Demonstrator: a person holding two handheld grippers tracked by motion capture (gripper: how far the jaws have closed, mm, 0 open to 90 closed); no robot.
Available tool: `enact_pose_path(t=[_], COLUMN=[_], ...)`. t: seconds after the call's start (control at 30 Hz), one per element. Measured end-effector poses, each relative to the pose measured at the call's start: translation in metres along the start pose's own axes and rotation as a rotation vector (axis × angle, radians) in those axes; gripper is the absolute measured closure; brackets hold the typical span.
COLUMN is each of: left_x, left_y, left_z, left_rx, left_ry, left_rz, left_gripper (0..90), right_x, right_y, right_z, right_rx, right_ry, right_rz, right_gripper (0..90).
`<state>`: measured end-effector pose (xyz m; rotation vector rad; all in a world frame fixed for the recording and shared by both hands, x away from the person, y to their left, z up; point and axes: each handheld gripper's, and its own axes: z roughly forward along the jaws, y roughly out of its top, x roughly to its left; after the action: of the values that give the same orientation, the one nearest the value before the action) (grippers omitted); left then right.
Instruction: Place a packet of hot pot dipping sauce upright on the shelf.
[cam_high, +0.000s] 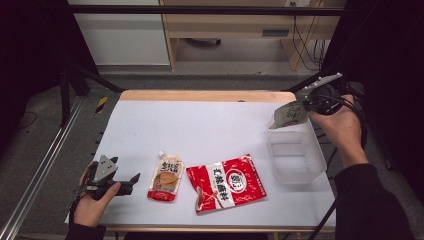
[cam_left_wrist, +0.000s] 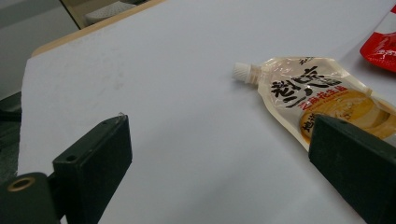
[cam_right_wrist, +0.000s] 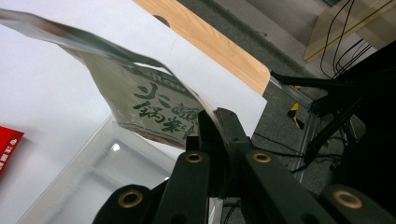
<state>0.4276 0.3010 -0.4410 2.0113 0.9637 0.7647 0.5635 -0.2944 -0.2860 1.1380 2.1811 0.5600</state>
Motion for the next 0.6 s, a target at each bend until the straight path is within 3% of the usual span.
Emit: enact_pose_path(t=[0.6], left_x=[0.000], left_y=[0.000], left_z=[-0.001], left_rx=[0.000], left_ry=[-0.005], left_rz=[0.005], left_gripper=[5.9], right_x=[-0.002], right_y=[0.005], right_z=[0.022], right_rx=[0.048], right_ry=[-0.003], right_rz=[0.038], right_gripper=[90.0])
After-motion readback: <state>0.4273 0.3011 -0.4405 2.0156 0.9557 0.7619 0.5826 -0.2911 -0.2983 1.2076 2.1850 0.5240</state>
